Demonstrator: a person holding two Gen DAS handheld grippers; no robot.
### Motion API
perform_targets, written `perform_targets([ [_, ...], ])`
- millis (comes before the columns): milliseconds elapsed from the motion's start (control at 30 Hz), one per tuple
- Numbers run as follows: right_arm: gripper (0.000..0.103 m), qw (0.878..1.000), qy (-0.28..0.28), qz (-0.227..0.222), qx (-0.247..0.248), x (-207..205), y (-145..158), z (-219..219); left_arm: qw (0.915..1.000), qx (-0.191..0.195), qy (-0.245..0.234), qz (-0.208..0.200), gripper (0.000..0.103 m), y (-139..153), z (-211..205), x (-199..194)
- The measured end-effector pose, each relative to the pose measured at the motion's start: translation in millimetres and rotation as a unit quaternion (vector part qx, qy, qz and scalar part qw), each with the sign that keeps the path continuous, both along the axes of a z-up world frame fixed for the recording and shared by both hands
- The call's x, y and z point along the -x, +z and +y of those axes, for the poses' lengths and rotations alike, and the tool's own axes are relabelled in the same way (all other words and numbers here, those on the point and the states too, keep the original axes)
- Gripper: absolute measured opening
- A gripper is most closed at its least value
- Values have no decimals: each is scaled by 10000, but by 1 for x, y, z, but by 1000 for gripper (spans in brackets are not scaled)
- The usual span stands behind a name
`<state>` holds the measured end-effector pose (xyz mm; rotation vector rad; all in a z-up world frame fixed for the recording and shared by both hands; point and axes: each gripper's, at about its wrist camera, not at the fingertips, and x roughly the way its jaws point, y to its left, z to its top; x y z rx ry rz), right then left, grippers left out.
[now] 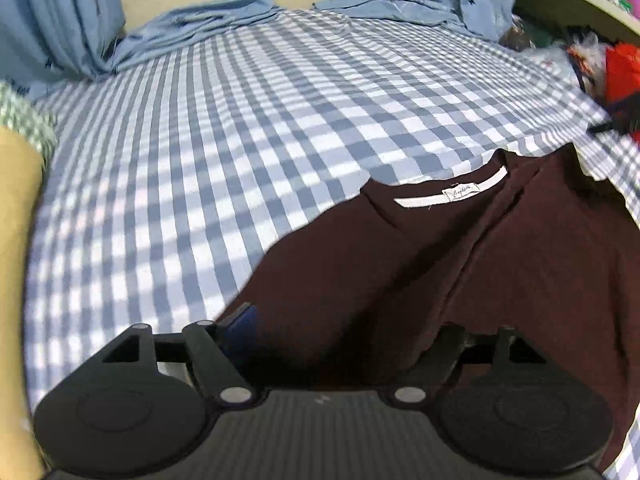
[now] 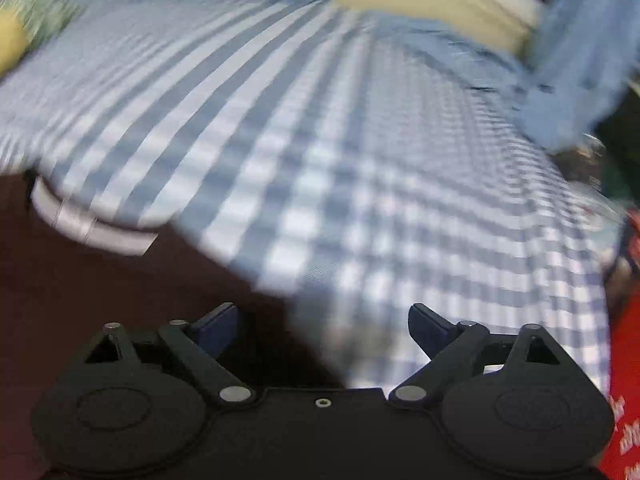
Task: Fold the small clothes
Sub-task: 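Open both grippers and release the folded hem onto the collar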
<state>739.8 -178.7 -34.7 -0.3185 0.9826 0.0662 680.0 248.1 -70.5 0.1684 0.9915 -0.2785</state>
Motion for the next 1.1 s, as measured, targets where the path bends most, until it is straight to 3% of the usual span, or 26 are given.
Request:
perform_targets([
  [67,94,9993,-195,-302,-98,5,19,-16,9997,-247,-58,0,82,7,-8,-8],
  [200,94,9965,258,-242,-754,33,29,-21,9994,-300,185,51,83,15,-13,-29],
  [333,90,9952,500,68,-835,48,6,-7,9987,-213,464,4,83,24,-5,-40],
  [400,82,9947,473,222,-880,50,-8,-4,9976,-61,691,39,86,27,3,-40],
  [467,76,9905,344,365,-1281,44,-22,-9,9963,-44,812,271,90,20,8,-38],
  [567,69,9695,65,548,-2386,36,-45,-14,9922,-1054,516,423,93,1,-5,-34],
  [633,69,9673,-123,504,-2483,33,-59,-10,9903,-1268,461,321,96,-4,-10,-33],
  [700,67,9753,-221,496,-2142,31,-72,-3,9933,-995,561,163,96,2,-2,-37],
  [800,74,9818,76,389,-1859,39,-78,9,9968,-443,659,4,97,13,16,-42],
  [900,74,9850,213,378,-1669,42,-78,15,9982,39,582,151,97,18,33,-47],
  [1033,75,9832,133,489,-1753,34,-83,9,9981,258,377,412,97,19,54,-48],
  [1100,80,9836,166,523,-1721,32,-83,12,9982,356,281,389,97,23,65,-42],
])
